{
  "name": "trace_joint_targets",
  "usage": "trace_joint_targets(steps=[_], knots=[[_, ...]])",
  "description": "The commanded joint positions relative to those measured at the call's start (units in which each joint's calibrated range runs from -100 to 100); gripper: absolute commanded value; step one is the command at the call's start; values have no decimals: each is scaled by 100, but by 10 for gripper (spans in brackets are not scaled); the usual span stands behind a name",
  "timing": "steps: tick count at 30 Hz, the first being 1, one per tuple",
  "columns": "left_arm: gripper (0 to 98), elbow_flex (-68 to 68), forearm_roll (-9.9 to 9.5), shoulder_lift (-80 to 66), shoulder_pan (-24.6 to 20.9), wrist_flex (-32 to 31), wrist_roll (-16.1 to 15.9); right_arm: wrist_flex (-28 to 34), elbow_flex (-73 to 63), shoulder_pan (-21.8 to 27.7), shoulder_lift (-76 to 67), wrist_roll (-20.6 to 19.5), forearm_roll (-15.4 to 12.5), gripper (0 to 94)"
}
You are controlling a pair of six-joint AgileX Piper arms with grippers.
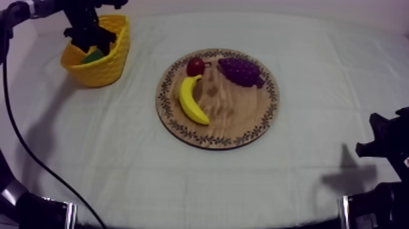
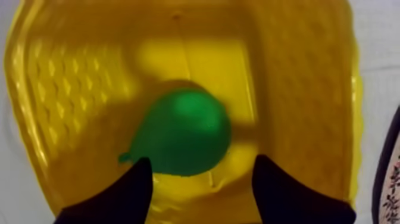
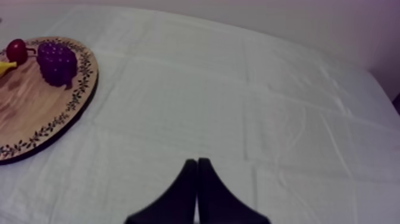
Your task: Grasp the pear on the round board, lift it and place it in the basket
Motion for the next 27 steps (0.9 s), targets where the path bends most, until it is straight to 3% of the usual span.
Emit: trace_joint_targets(steps=[1,6,9,19,24,27], knots=[[518,189,10,-240,50,-309,14,0,3,0,1,1,-1,3],[166,1080,-133,-1260,306,-1289,318,0,3,0,1,1,-1,3],[57,1875,-150,-2130,398,-1955,371,0,3,0,1,1,-1,3],[2,5812,-150,-6126,271,-4798,436,0,3,0,1,1,-1,3],[0,7599,-105,-8258,37,-5438,620,0,3,0,1,1,-1,3],[0,8558,179,-9468,-130,-5581,426,0,3,0,1,1,-1,3]])
